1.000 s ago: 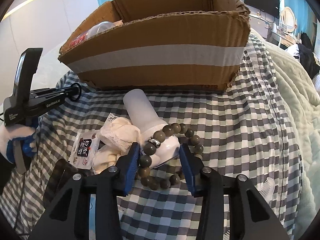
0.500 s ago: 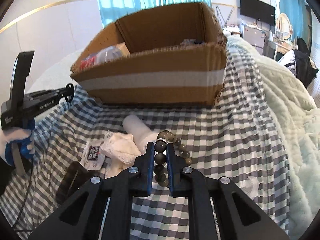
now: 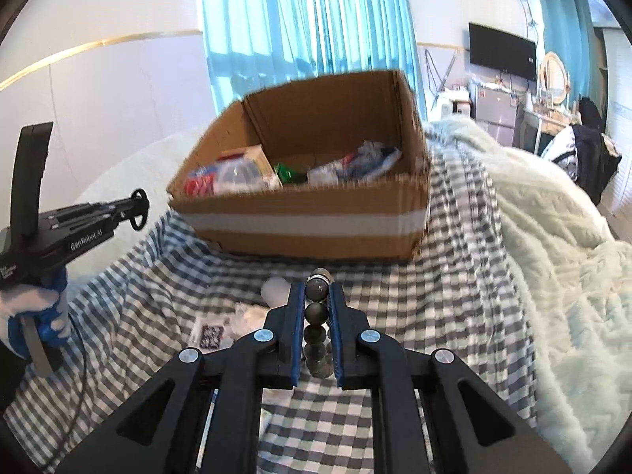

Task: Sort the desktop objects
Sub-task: 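Lift the hair tie and bead bracelet and carry both over the box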

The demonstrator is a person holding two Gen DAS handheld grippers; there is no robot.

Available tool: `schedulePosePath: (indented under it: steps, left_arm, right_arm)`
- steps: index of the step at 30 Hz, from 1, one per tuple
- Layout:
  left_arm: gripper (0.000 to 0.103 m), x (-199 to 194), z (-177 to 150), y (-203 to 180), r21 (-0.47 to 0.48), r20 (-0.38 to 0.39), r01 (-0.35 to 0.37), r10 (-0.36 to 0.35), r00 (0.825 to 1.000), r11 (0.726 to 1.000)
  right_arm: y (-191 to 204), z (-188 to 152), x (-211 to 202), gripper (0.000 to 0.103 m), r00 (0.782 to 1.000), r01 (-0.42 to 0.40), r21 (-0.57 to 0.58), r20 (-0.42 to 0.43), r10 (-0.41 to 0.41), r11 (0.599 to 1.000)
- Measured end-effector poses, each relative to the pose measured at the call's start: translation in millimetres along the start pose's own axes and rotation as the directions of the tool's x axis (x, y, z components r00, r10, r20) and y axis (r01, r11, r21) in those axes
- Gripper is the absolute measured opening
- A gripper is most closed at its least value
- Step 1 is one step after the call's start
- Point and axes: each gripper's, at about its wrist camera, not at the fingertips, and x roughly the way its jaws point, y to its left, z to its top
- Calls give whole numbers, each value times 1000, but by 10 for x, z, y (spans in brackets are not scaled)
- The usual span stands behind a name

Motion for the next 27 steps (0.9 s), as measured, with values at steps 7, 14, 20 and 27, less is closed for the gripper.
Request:
schedulePosePath:
  steps: [7, 14, 20, 27]
  left_arm:
    - [5, -211, 213, -162, -5, 69, 39, -39, 997, 999]
    - [5, -331, 486, -280, 7, 130, 66, -66, 989, 998]
    - [5, -315, 722, -363, 30, 169, 72, -77, 983, 997]
    - [5, -177, 946, -414, 54, 192, 67, -76, 979, 996]
  right_arm:
    - [58, 253, -229, 11, 995, -6, -21, 96, 8, 1000]
    - [71, 575, -417, 11, 983, -6, -45, 180, 14, 999]
    - [127, 927, -510, 11, 966, -5, -91, 257, 28, 996]
    - [110, 1265, -533, 11, 947, 0, -113, 318, 36, 994]
